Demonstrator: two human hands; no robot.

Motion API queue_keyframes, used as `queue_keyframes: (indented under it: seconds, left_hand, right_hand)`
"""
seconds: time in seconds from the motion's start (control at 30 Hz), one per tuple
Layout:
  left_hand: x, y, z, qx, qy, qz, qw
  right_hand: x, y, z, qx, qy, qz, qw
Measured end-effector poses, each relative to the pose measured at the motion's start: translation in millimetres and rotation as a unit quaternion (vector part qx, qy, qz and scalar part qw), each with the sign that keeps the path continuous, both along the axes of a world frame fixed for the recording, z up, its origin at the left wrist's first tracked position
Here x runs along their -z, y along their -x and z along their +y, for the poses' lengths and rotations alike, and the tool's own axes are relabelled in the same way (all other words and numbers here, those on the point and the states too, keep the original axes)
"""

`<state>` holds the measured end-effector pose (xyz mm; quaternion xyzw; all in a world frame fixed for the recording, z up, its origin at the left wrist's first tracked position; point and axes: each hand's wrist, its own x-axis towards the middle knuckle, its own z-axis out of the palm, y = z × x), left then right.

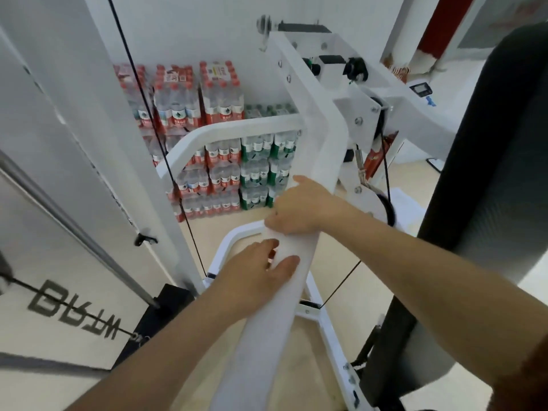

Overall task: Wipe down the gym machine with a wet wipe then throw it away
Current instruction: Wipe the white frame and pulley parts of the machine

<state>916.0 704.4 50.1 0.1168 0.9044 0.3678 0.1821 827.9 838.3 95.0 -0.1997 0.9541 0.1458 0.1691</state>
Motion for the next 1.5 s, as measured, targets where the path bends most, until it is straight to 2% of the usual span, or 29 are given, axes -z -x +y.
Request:
queue_keyframes:
  seconds: [0.1, 0.17, 0.27, 0.37, 0.47, 0.53, 0.6, 0.63, 0.67, 0.73, 0.77, 0.87, 0.93, 1.03, 1.1, 1.17, 1.23, 1.3, 1.43, 1.5]
  left_hand:
    - [-3, -32, -13, -0.119, -0.041, 0.020, 0.992]
    - [-3, -43, -16, -0.167, -0.075, 0.050, 0.982]
    - [-3, -49, -16, -0.117, -0.108, 0.098, 0.982]
    - [-3, -56, -21, -0.089, -0.134, 0.088, 0.983]
    - [-16, -50, -31, -0.124, -0.206, 0.119, 0.963]
    - [-28, -41, -33, -0.126, -0.233, 0.098, 0.959]
    - [-34, -38, -30, -0.097, -0.222, 0.070, 0.968]
    - [-34, -39, -28, -0.075, -0.216, 0.069, 0.971]
    - [-33, -41, -24, -0.054, -0.214, 0.068, 0.973]
    - [-30, -47, -19, -0.040, -0.212, 0.046, 0.975]
    - [-29, -49, -19, -0.050, -0.213, 0.032, 0.975]
    - [-27, -54, -29, -0.081, -0.213, 0.045, 0.973]
    - [-22, -64, -41, -0.050, -0.193, 0.049, 0.979]
    - [-10, -90, -55, 0.004, -0.190, -0.001, 0.982]
    - [-5, -102, -63, -0.013, -0.230, -0.055, 0.971]
    - [-5, -105, -68, -0.040, -0.243, -0.082, 0.966]
    - [-7, -108, -74, -0.030, -0.216, -0.052, 0.975]
    - [-12, -113, -81, -0.019, -0.206, -0.019, 0.978]
    - [-14, -134, -98, -0.015, -0.245, -0.062, 0.968]
    - [-12, -153, -100, 0.013, -0.232, -0.091, 0.968]
  right_hand:
    - [10, -53, -23, -0.092, 0.036, 0.029, 0.995]
    - [8, -53, -12, -0.090, 0.057, 0.047, 0.993]
    - [3, -17, 15, 0.022, 0.091, 0.093, 0.991]
    - [12, -30, 9, 0.088, 0.145, 0.115, 0.979]
    - [23, -111, -24, 0.035, 0.239, 0.122, 0.963]
    - [28, -157, -40, -0.035, 0.306, 0.109, 0.945]
    - [35, -169, -37, -0.046, 0.307, 0.103, 0.945]
    - [37, -165, -29, -0.007, 0.297, 0.115, 0.948]
    - [39, -156, -19, 0.059, 0.291, 0.123, 0.947]
    - [35, -140, -5, 0.210, 0.315, 0.124, 0.917]
    - [35, -139, -5, 0.251, 0.315, 0.117, 0.908]
    - [48, -173, -41, 0.200, 0.285, 0.135, 0.928]
    - [49, -222, -76, 0.171, 0.312, 0.132, 0.925]
    - [45, -272, -98, 0.160, 0.347, 0.089, 0.920]
    - [43, -264, -93, 0.165, 0.314, 0.101, 0.929]
    - [39, -225, -81, 0.223, 0.289, 0.113, 0.924]
    - [33, -189, -77, 0.279, 0.271, 0.109, 0.915]
    - [33, -186, -83, 0.287, 0.261, 0.122, 0.913]
    - [40, -276, -123, 0.224, 0.310, 0.097, 0.919]
    - [46, -320, -142, 0.192, 0.341, 0.117, 0.913]
